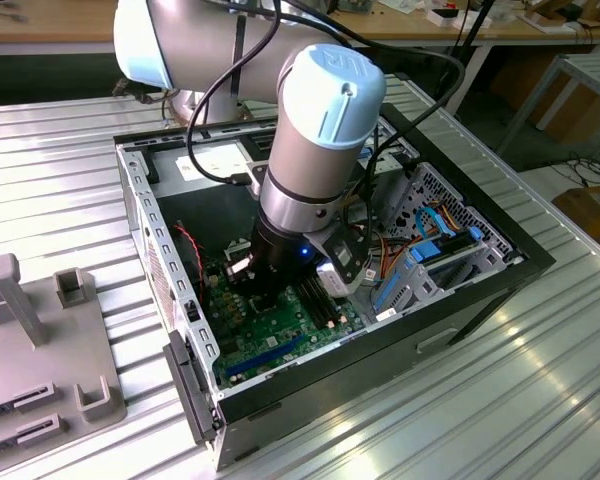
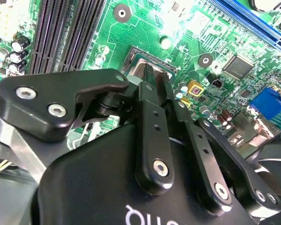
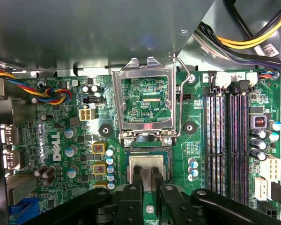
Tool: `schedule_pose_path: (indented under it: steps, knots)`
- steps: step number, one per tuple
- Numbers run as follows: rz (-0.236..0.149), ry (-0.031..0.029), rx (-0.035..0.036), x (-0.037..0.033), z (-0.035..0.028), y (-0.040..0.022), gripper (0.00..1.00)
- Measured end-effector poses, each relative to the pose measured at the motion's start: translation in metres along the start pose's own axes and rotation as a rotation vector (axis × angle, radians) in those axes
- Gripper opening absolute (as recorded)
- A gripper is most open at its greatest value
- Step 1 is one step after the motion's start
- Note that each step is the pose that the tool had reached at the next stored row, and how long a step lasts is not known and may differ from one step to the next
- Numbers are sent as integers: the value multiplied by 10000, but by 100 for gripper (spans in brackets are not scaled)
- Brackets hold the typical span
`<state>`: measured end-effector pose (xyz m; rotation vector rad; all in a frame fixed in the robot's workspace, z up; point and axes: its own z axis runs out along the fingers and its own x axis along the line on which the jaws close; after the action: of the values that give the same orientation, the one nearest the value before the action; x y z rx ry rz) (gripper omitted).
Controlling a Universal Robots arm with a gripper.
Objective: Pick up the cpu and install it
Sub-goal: 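Place the cpu into insertion slot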
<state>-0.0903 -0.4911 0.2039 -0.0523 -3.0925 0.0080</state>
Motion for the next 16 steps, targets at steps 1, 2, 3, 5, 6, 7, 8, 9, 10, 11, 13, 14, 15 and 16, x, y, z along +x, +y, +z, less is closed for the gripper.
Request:
schedule_pose_path:
  steps: [1,2,3,5,6,7,8,9,10,11,13,14,15,16]
  knots:
    - [-2,11,-4,-3,-6,1,22]
    - [-1,21,-7,-3,-12,1,27]
    - [0,33,-4,-2,-22,1,33]
    - [0,43,1,-2,-28,0,39]
    - [-1,44,0,-3,-28,0,45]
    - [-1,44,1,-3,-28,0,51]
    - [-1,45,3,-3,-28,0,51]
    - [-1,44,3,-3,-25,-1,57]
    - [0,43,1,-3,-18,0,57]
    - [0,44,2,-4,-11,0,64]
    - [0,45,4,-5,5,-1,64]
    - [0,45,3,-6,6,0,64]
    - [-1,44,1,-6,8,0,64]
    - [0,45,2,-7,8,0,64]
